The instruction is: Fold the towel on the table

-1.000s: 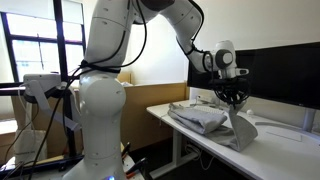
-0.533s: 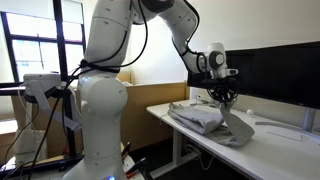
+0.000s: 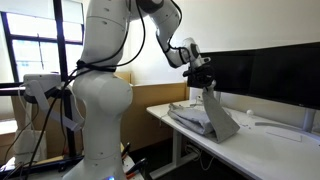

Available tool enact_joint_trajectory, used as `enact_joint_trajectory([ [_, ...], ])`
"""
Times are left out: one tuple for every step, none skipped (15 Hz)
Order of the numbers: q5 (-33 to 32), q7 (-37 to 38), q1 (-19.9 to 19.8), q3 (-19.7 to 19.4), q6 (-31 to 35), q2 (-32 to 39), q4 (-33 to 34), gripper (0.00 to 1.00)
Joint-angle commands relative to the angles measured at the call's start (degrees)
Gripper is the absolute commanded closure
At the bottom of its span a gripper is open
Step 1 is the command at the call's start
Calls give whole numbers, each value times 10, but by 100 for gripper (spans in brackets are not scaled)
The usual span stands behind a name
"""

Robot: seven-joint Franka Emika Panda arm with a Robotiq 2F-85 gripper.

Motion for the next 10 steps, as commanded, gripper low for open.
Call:
enact_joint_trajectory([
  [-68, 47, 24, 26, -34, -24, 10, 94],
  [-85, 52, 29, 35, -39, -21, 16, 94],
  [-88, 47, 33, 46, -46, -10, 29, 94],
  [-93, 44, 37, 55, -47, -2, 38, 94],
  [-99, 42, 41, 62, -48, 6, 44, 94],
  [-103, 38, 46, 69, -52, 16, 55, 94],
  [-106, 33, 51, 75, -53, 25, 65, 94],
  [-112, 30, 56, 79, -52, 35, 72, 94],
  [-114, 24, 62, 83, -56, 47, 85, 94],
  [-118, 20, 67, 86, -57, 58, 94, 94],
])
